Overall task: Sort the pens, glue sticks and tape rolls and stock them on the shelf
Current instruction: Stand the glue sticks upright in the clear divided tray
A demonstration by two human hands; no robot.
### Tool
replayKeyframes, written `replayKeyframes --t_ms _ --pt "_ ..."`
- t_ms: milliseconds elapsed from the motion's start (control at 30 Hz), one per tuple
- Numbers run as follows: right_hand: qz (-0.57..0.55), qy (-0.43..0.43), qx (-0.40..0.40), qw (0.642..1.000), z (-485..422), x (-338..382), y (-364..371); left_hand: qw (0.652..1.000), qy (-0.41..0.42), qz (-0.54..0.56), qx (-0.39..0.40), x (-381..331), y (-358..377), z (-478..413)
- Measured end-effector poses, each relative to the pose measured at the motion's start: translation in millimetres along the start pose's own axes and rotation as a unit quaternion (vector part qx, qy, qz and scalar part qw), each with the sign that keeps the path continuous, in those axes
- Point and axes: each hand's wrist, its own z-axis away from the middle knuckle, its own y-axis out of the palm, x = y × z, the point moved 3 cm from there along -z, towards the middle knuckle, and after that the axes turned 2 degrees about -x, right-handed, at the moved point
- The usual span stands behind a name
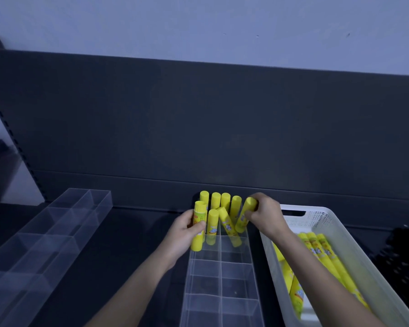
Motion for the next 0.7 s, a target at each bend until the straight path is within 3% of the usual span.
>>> replayKeyframes --t_ms 133,200,333,500,600,700 --pt "-0.013 -0.026 -0.008 1.0 -1 1 -1 0.997 -0.02 -0.019 -0.066 -16 -2 -7" --pt "-0.022 -0.029 -0.004 0.999 0 -1 -2 0.989 0.022 -0.125 -0.076 -36 -3 -20" --pt "-0.041 -0.029 0.002 0.999 2 -6 -3 0.904 0.08 -0.419 -0.008 -70 13 -54" --pt "-0.063 -0.032 0.008 0.997 4 -11 -1 0.781 0.028 -0.617 0.09 -74 47 -76" --pt "-0.077 -0.036 0.01 0.996 4 -12 0 0.75 -0.021 -0.65 0.124 -67 53 -86" --pt "-0.087 -0.039 0.012 0.995 3 -14 1 0.752 -0.047 -0.642 0.139 -59 55 -95"
